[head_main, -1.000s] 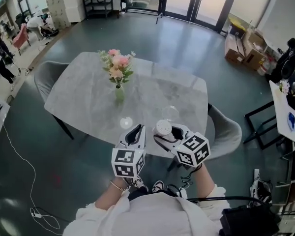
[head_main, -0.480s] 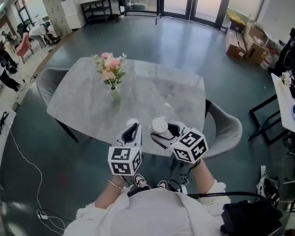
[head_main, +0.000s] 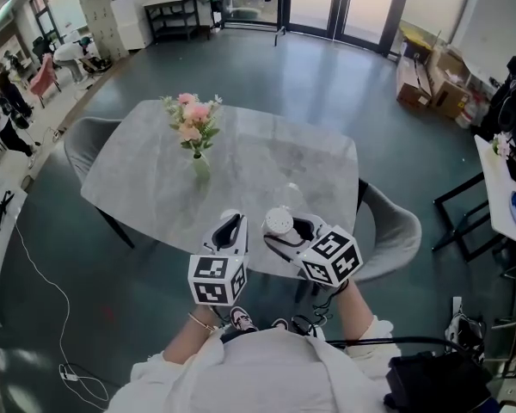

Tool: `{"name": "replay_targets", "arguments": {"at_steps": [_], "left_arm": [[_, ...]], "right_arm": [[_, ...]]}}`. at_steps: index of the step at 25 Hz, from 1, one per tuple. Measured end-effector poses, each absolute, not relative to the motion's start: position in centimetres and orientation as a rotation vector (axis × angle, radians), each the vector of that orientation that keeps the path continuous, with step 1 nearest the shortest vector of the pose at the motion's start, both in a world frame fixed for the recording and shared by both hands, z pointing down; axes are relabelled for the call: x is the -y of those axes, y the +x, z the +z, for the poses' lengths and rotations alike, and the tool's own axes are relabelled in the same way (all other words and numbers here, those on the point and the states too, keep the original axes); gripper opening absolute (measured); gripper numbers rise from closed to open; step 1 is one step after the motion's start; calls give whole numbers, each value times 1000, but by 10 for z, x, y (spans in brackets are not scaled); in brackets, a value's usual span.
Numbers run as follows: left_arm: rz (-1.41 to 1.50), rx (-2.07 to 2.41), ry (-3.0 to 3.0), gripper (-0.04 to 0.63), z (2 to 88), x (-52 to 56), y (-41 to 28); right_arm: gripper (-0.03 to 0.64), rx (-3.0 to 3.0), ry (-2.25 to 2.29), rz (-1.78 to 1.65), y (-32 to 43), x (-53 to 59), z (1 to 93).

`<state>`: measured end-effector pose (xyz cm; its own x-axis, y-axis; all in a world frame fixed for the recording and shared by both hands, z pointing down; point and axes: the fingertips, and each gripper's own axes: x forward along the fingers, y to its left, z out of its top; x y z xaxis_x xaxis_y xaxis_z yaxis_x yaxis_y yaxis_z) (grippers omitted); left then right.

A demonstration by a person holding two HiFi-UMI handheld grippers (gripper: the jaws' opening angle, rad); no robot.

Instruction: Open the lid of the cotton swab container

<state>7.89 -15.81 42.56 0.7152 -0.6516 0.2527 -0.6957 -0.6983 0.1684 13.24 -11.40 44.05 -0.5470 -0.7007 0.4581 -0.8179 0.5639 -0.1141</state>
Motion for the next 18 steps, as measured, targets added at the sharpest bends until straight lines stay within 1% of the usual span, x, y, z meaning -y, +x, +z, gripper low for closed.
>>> {"name": "replay_targets", "arguments": {"at_steps": [18], "left_arm": [[243, 1071, 2673, 34, 427, 173, 84]], "right_arm": [[291, 2399, 1183, 426, 136, 125, 448]]}}
